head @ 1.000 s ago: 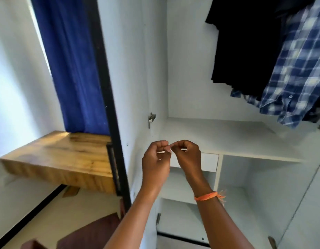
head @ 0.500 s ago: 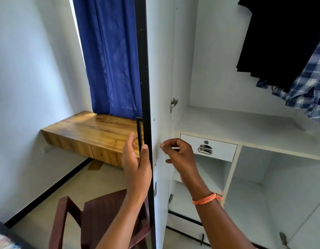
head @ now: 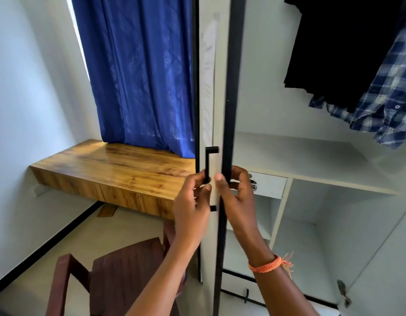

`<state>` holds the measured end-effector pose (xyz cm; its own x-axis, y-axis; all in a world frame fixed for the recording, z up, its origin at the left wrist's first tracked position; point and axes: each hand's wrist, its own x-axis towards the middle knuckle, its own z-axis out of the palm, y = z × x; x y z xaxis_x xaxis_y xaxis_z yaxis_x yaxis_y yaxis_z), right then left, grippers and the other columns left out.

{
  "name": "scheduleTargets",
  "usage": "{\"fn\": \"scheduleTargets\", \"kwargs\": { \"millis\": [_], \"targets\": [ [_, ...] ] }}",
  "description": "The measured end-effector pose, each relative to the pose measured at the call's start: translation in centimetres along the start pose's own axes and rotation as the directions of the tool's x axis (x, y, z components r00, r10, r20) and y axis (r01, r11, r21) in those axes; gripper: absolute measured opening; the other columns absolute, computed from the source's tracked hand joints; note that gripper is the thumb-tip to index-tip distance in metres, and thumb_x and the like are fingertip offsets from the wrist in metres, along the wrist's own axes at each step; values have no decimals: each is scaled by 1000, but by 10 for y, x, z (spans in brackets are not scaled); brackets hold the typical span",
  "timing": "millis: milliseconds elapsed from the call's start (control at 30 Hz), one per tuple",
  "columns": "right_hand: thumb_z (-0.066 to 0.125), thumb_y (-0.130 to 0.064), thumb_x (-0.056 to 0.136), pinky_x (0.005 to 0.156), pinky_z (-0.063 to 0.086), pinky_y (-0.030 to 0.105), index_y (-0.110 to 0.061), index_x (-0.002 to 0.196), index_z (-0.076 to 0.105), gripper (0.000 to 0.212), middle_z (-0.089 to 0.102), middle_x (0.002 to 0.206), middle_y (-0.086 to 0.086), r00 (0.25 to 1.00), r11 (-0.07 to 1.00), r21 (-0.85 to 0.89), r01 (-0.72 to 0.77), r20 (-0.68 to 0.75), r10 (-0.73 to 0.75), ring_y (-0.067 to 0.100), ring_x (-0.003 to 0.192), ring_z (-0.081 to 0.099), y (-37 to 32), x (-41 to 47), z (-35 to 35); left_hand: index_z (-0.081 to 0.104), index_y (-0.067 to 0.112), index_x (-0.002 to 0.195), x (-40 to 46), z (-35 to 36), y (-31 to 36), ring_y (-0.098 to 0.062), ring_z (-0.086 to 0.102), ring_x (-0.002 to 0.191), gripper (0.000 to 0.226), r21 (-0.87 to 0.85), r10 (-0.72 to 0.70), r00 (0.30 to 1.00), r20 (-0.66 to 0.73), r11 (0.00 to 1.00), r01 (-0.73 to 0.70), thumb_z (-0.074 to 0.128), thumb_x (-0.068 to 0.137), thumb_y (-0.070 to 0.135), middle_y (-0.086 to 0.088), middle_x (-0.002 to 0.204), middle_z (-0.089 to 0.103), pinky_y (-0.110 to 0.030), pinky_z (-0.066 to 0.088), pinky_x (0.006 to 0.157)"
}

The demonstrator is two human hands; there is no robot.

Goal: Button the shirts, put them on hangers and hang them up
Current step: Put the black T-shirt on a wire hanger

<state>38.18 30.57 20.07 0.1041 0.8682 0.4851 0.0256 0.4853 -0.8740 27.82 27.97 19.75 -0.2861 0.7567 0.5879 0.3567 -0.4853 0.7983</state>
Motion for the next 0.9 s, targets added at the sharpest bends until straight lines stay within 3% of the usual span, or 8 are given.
{"fn": "scheduleTargets", "kwargs": {
  "millis": [100,233,400,533,667,800,900],
  "targets": [
    [55,-41,98,78,55,25,-25,110,61,21,67,103,-5,995,997,-68,42,-89,-48,8,96,65,4,7,-36,67,22,114,16,34,-3,1,66,96,20,53,-5,990,139,999,-3,64,94,22,15,102,71,-34,55,86],
    [48,-36,102,61,41,11,-17,90,59,25,57,75,-7,975,989,-145,-1,-220,-31,0,68,52,19,38,-81,71,27,103,38,95,0,0,67,88,13,82,3,951,309,996,-30,64,92,29,15,94,73,-36,55,82],
    [45,-27,105,58,37,11,-23,76,50,30,47,66,-10,961,978,-202,-43,-276,-15,-4,59,44,43,93,-140,71,21,98,58,172,1,-11,68,80,16,2,8,907,422,1000,-10,62,91,32,9,86,72,-42,57,77],
    [46,-27,105,59,35,18,-26,70,42,35,40,63,-13,967,975,-213,-58,-256,2,-1,58,38,63,138,-174,69,15,88,85,224,-11,-22,69,76,19,-39,-16,885,466,998,39,65,85,34,0,77,70,-50,58,74],
    [47,-27,105,61,37,13,-27,72,46,32,44,66,-11,965,981,-183,-67,-263,17,-1,61,41,84,177,-195,69,12,92,107,269,-18,-22,70,75,15,3,-17,889,458,1000,17,67,89,26,-1,79,70,-49,59,74],
    [48,-31,104,65,39,22,-27,74,52,30,48,67,-12,974,982,-162,-94,-219,57,4,64,45,101,211,-212,68,11,93,126,302,-26,-23,70,77,14,61,-44,899,436,998,19,68,90,25,-3,82,71,-49,59,76],
    [47,-31,104,68,40,21,-26,77,55,29,50,69,-11,982,983,-146,-113,-169,88,0,64,47,108,231,-223,68,12,94,136,319,-27,-22,69,78,12,84,-54,910,411,996,21,68,90,23,-2,83,71,-47,59,78]
  ]
}}
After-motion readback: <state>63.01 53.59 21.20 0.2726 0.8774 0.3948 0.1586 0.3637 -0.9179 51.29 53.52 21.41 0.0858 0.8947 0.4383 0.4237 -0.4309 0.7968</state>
